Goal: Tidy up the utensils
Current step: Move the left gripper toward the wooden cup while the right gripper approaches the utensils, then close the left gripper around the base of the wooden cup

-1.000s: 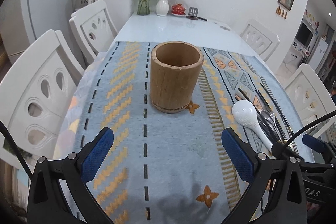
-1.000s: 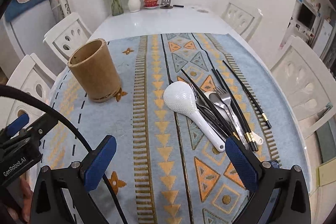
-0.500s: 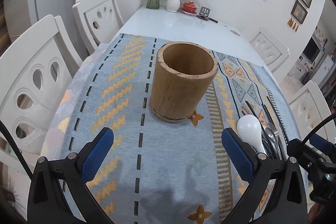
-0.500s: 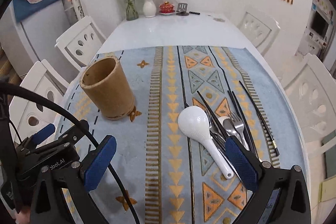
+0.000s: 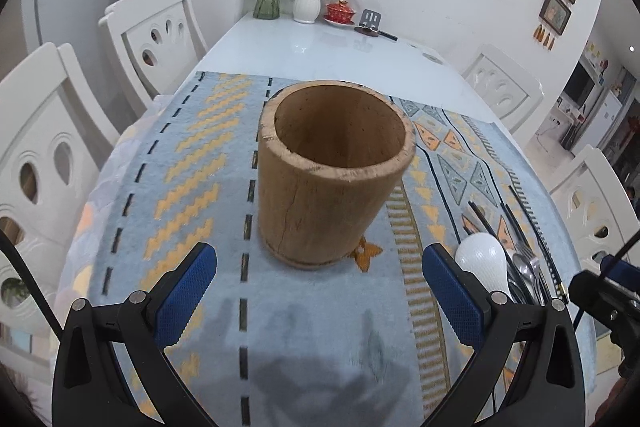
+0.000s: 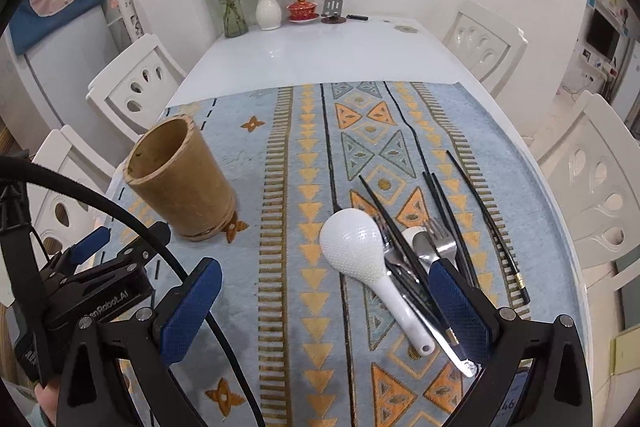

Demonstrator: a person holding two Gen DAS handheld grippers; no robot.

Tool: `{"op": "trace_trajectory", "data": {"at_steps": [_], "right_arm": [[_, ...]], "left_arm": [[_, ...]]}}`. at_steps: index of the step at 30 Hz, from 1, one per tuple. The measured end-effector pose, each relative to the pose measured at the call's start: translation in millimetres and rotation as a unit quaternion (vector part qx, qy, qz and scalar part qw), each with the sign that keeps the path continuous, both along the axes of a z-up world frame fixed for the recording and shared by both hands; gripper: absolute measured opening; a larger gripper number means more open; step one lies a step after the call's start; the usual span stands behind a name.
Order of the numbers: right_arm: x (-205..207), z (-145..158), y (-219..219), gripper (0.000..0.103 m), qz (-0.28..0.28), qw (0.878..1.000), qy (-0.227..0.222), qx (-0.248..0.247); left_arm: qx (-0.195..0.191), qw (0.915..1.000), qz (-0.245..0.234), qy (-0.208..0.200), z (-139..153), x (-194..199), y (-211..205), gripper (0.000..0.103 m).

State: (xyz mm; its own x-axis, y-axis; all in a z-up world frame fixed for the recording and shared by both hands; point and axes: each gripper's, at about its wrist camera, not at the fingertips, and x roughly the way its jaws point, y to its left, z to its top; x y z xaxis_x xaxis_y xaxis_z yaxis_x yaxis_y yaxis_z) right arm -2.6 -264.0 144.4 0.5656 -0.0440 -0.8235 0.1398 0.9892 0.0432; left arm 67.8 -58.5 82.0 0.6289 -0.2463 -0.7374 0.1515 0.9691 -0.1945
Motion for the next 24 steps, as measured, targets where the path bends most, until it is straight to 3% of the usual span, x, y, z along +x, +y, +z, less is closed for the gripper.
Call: {"op": "trace_trajectory", "data": {"at_steps": [24], "right_arm": [[59,-48,-9,0.103,0.0,0.998,0.062,0.023]], "left_arm": [[0.021,0.9998,-0.005,0.0,-29,54,-17,0.102]]}}
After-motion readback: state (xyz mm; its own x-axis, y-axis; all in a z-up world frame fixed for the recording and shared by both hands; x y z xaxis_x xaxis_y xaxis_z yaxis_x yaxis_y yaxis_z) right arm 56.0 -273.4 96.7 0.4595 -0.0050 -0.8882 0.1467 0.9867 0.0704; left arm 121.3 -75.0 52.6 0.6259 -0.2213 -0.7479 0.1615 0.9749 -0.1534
